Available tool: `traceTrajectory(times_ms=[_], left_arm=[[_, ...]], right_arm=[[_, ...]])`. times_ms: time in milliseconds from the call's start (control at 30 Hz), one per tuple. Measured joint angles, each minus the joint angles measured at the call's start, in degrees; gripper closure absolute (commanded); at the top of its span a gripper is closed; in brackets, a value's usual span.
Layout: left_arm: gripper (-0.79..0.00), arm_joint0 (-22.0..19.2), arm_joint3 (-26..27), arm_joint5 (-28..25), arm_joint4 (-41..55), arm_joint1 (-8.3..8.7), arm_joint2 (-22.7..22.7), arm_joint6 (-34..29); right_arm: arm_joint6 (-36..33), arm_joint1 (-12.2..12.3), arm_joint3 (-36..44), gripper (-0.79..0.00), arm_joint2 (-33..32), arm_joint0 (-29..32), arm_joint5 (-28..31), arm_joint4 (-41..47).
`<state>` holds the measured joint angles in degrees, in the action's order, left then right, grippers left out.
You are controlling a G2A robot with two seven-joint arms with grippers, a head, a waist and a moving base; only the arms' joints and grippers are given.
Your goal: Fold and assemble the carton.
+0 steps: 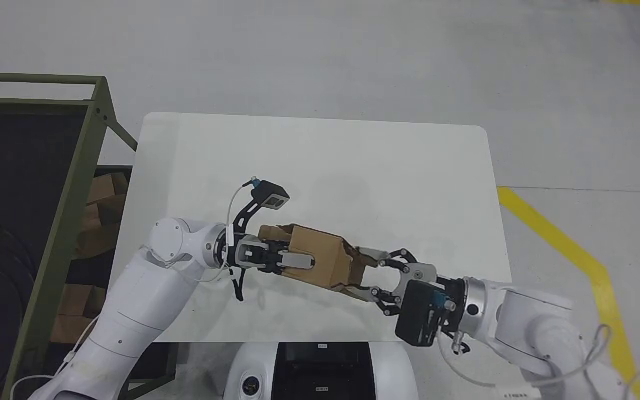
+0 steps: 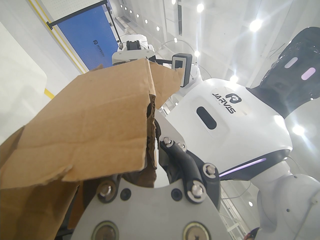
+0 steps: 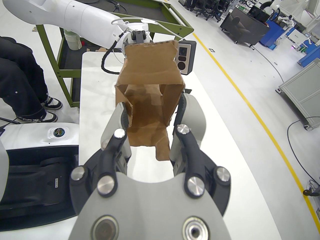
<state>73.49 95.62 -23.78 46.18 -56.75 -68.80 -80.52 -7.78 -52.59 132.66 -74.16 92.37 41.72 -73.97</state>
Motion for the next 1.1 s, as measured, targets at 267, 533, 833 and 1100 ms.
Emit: traceTrajectory(times_ms=[267,533,833,1100], left_arm=[[0.000,0.1,0.0,0.0,0.1,-0.03,-0.2,0.0],[0.000,0.3,0.1,0.0,0.1,-0.05,-0.4,0.0],[0.000,0.4,0.1,0.1,0.0,-0.08,-0.5,-0.1],[0.000,0.4,0.1,0.1,0.0,-0.13,-0.6,-0.1]], right_arm=[[-1.4,-0.2,-0.1,-0.268,1.3,-0.8,-0.8,-0.4],[-3.5,-0.5,-0.1,-0.237,2.9,-2.0,-1.9,-0.6],[-5.7,-1.0,-0.6,-0.206,5.5,-4.3,-3.1,-0.4],[-7.1,-1.3,-1.2,-0.206,7.6,-6.2,-3.2,-0.2]])
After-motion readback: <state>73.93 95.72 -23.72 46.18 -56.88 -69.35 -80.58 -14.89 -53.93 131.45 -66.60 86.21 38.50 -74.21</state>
